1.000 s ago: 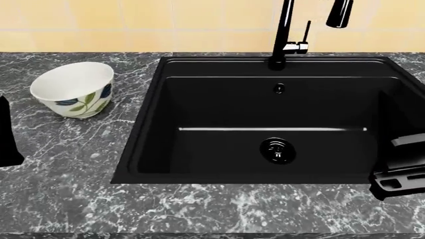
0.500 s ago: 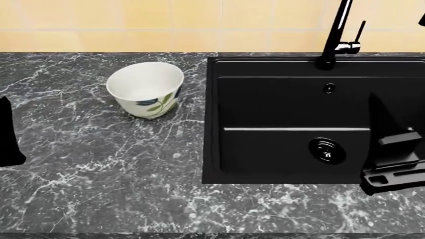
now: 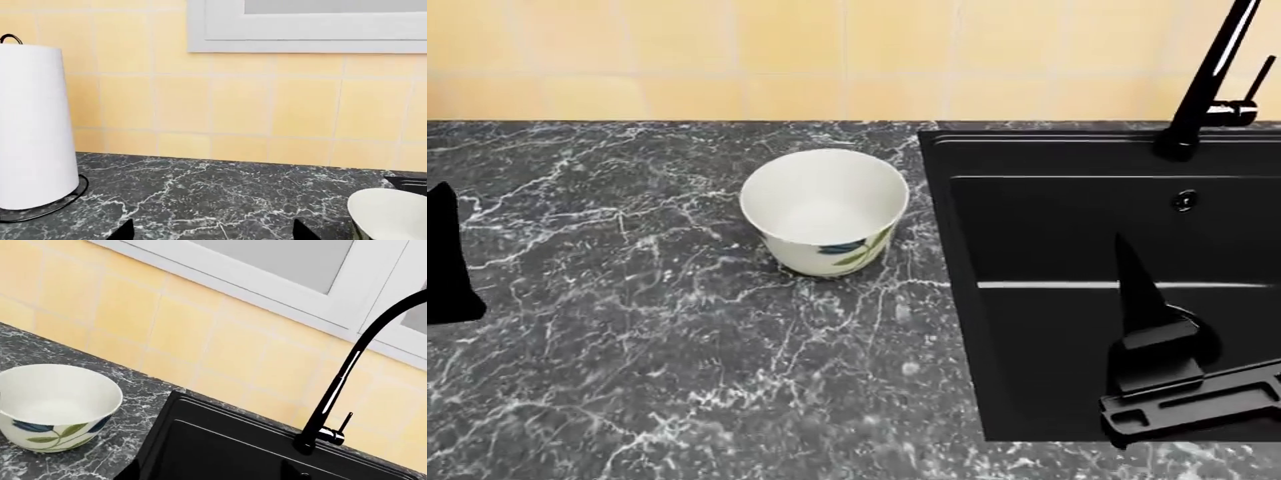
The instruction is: Move the fresh-baked cupcake off the tray onto the counter, and place the bowl used for mixing into the sink.
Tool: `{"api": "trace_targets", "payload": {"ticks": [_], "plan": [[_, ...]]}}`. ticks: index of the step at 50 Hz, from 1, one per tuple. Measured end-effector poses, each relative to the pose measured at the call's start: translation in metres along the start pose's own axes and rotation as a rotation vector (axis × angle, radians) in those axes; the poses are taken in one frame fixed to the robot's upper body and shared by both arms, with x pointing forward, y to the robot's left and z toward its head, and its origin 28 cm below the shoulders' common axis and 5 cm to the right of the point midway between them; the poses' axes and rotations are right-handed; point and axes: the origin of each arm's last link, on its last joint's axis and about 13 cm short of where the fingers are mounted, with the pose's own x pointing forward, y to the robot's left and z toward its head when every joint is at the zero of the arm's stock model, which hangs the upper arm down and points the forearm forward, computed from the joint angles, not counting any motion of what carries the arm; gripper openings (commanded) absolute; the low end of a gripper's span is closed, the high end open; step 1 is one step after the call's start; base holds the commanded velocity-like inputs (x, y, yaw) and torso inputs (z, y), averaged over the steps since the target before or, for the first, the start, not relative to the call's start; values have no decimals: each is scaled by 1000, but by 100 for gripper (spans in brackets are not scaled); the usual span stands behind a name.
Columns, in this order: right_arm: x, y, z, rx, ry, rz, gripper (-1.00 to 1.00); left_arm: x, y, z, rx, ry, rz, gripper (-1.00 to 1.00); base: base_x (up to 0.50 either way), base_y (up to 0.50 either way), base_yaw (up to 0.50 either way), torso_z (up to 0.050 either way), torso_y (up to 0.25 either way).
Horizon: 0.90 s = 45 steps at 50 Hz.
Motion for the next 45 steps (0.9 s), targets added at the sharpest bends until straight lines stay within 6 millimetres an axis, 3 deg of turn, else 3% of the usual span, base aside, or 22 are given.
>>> {"api": "trace_targets", "payload": {"ticks": [21,33,45], "plan": [[-4,-2,3,-1,5,-34,100,1,-5,13,33,-17,-14,100,491,127,0,0,1],[-3,-1,6,-31,37,-48,100,1,-5,16,40,-22,-15,100,34,4,0,0,0],[-1,1,10,-37,43,-42,100,2,-5,16,41,-23,-14,100,474,5,0,0,0]]}}
